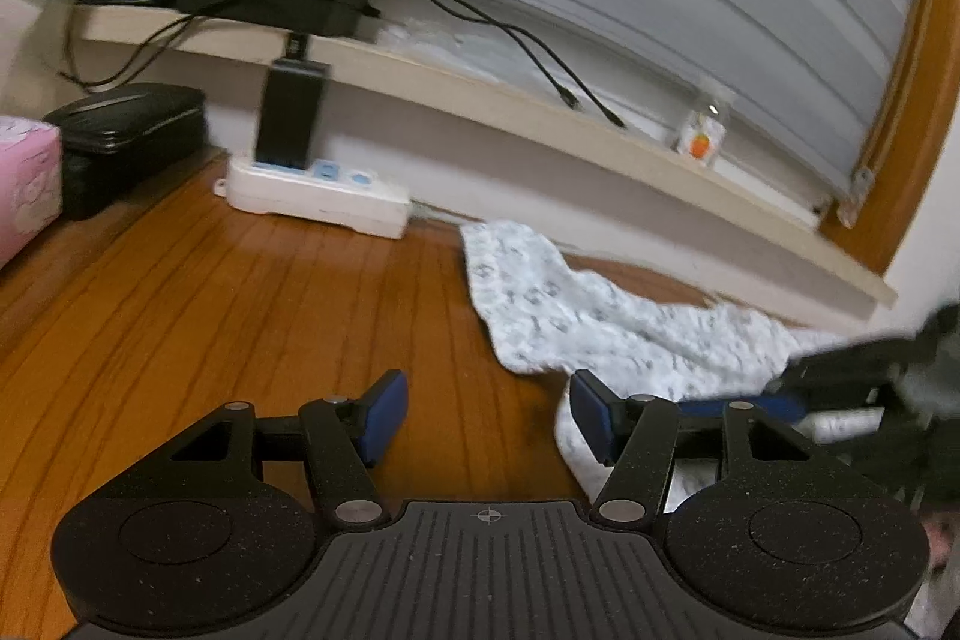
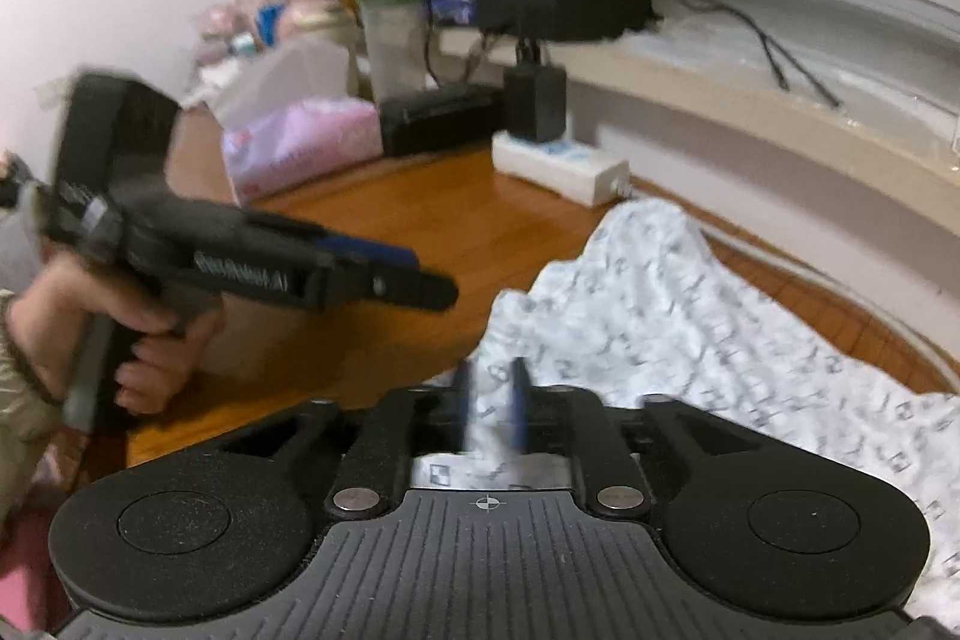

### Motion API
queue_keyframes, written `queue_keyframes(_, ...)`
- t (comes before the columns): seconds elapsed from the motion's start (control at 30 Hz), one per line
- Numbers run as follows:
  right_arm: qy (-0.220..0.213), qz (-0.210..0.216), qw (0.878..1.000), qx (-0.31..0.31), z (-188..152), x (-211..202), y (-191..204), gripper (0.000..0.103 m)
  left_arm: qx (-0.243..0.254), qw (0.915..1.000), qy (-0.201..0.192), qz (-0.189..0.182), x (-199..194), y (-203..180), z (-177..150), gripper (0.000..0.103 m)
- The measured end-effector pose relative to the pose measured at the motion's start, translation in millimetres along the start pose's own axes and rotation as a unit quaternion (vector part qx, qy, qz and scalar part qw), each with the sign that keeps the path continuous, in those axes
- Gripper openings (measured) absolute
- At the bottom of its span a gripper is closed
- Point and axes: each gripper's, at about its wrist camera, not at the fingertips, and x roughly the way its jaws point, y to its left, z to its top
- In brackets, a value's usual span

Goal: Fold clothes

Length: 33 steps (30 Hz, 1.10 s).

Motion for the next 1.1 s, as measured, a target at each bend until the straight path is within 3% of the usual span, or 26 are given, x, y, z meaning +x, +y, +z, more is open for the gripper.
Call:
queue_keyframes(0.03, 0.007, -0.003, 1.0, 0.001, -0.9, 6.2, 5.8, 0.037, -0.007, 1.0, -0.003, 0.002, -0.9, 2.3, 0.5, 0.064)
queue_keyframes(0.2, 0.03, -0.04, 0.999, -0.003, -2.5, 27.0, 30.0, 0.044, -0.009, 1.0, -0.003, 0.002, -0.8, 3.2, 1.9, 0.064)
queue_keyframes(0.27, 0.033, -0.049, 0.998, 0.0, -2.7, 27.6, 35.0, 0.033, -0.002, 1.0, -0.002, 0.003, -1.0, 1.4, 1.4, 0.067)
queue_keyframes(0.3, 0.03, -0.051, 0.998, 0.0, -4.0, 26.0, 35.7, 0.018, 0.0, 1.0, -0.002, 0.002, -0.9, 0.7, 1.1, 0.068)
queue_keyframes(0.37, 0.024, -0.048, 0.999, 0.005, -7.1, 22.2, 34.2, 0.013, 0.002, 1.0, -0.003, 0.0, -0.9, 0.4, 0.7, 0.068)
queue_keyframes(0.53, -0.032, -0.005, 0.997, 0.068, -7.9, -13.7, 14.2, 0.013, -0.001, 1.0, -0.007, -0.003, -2.2, 2.4, 0.6, 0.068)
queue_keyframes(0.7, -0.091, 0.02, 0.985, 0.145, -6.4, -49.1, -16.2, 0.013, 0.025, 0.9996, 0.011, -0.008, 3.5, -6.0, -0.2, 0.068)
queue_keyframes(0.87, -0.103, 0.029, 0.974, 0.199, -18.5, -65.0, -40.9, 0.013, 0.048, 0.9987, 0.015, -0.01, 6.4, -15.5, -1.7, 0.068)
queue_keyframes(1.1, -0.122, 0.024, 0.964, 0.236, -34.5, -84.2, -63.0, 0.013, 0.033, 0.9986, 0.015, -0.038, 9.4, -26.8, -2.5, 0.068)
